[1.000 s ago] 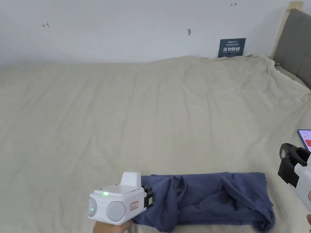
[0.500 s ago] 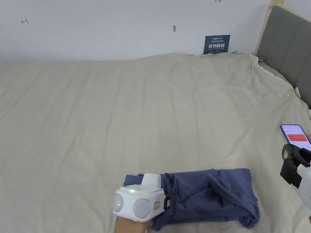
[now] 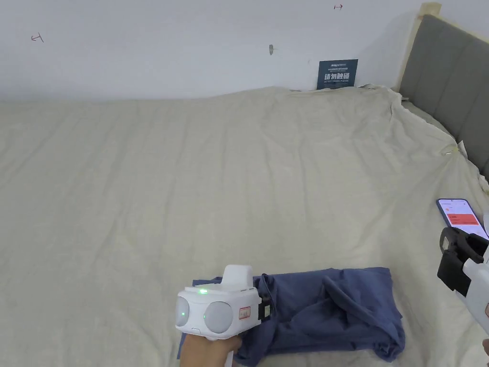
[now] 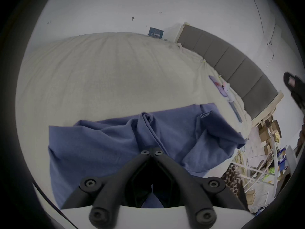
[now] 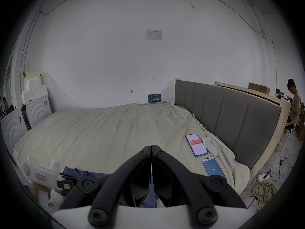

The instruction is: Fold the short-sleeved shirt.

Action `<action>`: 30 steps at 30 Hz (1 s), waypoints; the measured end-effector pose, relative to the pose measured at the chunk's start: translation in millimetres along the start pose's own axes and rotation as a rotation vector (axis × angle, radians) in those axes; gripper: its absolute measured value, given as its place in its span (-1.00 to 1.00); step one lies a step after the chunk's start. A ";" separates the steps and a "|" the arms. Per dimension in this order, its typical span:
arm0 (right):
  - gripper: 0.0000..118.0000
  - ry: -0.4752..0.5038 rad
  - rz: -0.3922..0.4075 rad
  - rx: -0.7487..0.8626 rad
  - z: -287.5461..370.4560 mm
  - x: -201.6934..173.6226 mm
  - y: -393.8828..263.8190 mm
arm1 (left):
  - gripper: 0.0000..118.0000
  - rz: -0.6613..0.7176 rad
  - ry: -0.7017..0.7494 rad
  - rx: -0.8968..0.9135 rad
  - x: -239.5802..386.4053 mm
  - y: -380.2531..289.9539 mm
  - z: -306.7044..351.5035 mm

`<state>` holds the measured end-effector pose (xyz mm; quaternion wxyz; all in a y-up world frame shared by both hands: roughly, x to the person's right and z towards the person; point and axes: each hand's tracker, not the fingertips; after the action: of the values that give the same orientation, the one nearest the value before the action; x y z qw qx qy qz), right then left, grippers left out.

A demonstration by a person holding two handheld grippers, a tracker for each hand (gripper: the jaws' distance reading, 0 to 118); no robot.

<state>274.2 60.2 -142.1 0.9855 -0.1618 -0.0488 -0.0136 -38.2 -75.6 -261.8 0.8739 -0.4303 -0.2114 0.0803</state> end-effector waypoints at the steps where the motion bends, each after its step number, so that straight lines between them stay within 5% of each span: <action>1: -1.00 0.003 0.001 0.001 -0.3 -1.2 1.3 | -1.00 0.002 -0.015 0.009 -2.2 3.9 9.3; 12: -1.00 0.036 0.011 0.015 -2.7 -19.1 7.8 | -0.97 0.064 -0.019 0.052 -79.2 36.7 86.5; 15: -1.00 0.045 0.012 0.011 -3.8 -24.1 7.3 | -0.65 0.150 -0.030 0.004 -108.1 33.0 87.8; 18: -1.00 0.052 0.014 0.004 -7.9 -23.6 4.0 | 0.31 0.220 -0.042 -0.013 -131.2 23.7 82.2; 20: -1.00 0.055 0.016 0.001 -9.6 -23.7 2.3 | 0.62 0.271 -0.053 -0.041 -143.9 17.6 74.8; 26: -1.00 0.053 0.026 -0.008 -12.0 -23.7 0.5 | 0.60 0.321 -0.082 -0.115 -161.6 2.6 47.3; 30: -1.00 0.044 0.026 -0.012 -12.4 -20.7 -0.3 | 0.32 0.324 -0.096 -0.148 -163.0 -3.0 30.3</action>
<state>254.7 56.1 -155.8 0.9855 -0.1678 -0.0247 -0.0044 -197.9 -108.2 -292.0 0.8045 -0.5175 -0.1859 0.2247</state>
